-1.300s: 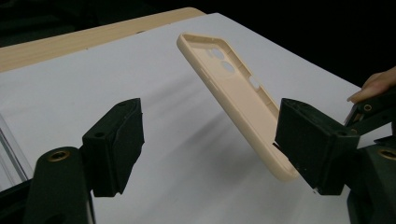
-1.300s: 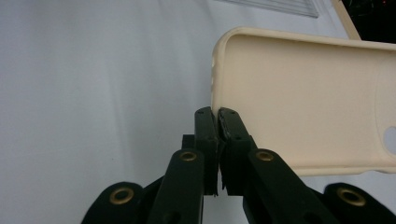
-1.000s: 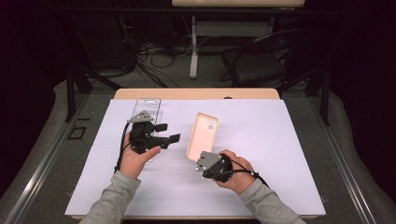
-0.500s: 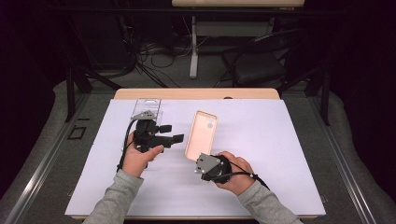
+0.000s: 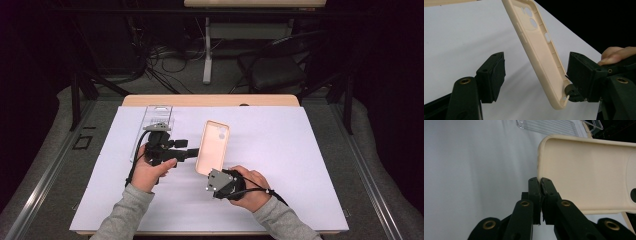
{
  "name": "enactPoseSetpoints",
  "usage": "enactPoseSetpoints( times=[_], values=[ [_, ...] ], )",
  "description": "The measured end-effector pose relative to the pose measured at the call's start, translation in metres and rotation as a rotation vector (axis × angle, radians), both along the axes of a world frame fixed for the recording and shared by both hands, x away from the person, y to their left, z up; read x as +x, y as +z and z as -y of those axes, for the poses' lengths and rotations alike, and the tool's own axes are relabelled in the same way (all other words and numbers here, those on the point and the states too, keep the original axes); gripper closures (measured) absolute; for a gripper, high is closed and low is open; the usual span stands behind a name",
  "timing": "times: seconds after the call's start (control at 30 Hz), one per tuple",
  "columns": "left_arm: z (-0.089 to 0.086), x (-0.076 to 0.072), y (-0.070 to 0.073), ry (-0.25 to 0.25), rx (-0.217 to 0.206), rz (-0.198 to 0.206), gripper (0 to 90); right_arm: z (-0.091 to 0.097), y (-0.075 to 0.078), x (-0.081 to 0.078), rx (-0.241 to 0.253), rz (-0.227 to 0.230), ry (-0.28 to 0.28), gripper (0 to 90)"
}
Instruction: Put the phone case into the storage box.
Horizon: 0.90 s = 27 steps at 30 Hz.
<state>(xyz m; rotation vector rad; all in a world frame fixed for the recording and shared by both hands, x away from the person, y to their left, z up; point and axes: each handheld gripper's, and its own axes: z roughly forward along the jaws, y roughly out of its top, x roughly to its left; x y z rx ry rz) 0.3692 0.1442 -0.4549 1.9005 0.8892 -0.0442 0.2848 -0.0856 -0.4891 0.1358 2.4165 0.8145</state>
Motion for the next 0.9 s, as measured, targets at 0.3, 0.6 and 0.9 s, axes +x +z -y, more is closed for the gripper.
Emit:
enactPoseSetpoints(
  times=[0.3, 0.6, 0.9],
  values=[
    [0.005, 0.002, -0.001, 0.002, 0.019, -0.043, 38.1, -0.002, -0.001, -0.003, -0.006, 0.003, 0.000, 87.7],
    [0.009, 0.008, 0.000, 0.032, 0.013, -0.082, 41.3, -0.003, -0.001, -0.003, -0.005, 0.021, 0.009, 87.7],
    [0.014, 0.017, -0.003, 0.036, 0.013, -0.117, 44.0, -0.004, -0.003, -0.005, -0.009, 0.011, -0.002, 87.6]
  ],
)
